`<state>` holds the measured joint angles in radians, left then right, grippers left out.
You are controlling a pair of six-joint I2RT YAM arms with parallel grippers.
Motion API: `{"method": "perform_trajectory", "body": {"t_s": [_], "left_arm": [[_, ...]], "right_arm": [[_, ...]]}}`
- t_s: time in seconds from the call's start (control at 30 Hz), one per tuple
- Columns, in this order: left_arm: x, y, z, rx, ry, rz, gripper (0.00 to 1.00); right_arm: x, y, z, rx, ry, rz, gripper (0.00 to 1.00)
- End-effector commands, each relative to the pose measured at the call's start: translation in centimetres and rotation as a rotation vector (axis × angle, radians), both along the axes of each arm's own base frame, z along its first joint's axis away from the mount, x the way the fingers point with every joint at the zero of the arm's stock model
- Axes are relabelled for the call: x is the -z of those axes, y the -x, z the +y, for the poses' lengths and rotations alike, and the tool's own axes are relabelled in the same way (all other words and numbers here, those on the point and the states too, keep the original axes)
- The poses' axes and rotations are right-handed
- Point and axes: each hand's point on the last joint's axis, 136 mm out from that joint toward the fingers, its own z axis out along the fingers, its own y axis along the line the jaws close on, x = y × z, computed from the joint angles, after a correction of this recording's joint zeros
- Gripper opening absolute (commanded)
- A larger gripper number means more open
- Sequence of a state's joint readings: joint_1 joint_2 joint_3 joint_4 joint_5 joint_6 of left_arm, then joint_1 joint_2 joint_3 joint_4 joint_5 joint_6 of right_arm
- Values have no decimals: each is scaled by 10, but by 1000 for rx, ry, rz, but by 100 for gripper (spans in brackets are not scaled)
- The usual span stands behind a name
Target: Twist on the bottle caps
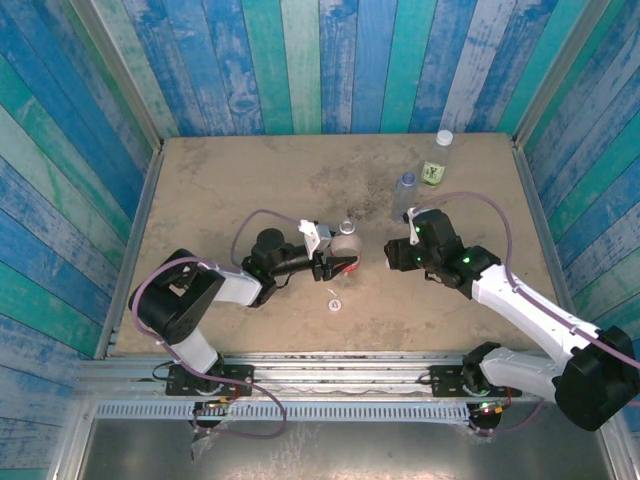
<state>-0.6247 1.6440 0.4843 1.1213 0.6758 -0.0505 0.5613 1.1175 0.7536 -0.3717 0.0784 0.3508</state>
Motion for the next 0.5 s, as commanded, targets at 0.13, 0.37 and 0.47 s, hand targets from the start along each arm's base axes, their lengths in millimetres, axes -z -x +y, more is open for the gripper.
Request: {"method": "perform_trajectory", "body": {"t_s": [0.13, 0.37, 0.47], "left_arm": [[-3, 4, -2, 29, -28, -44, 64], [-1, 7, -2, 38, -31, -46, 65], [2, 6, -1, 31, -38, -45, 65]], "right_arm": [[16, -1, -5, -14, 101, 73, 73], [59, -16, -5, 0, 166, 193, 65], [73, -23, -1, -3, 166, 192, 64]]}}
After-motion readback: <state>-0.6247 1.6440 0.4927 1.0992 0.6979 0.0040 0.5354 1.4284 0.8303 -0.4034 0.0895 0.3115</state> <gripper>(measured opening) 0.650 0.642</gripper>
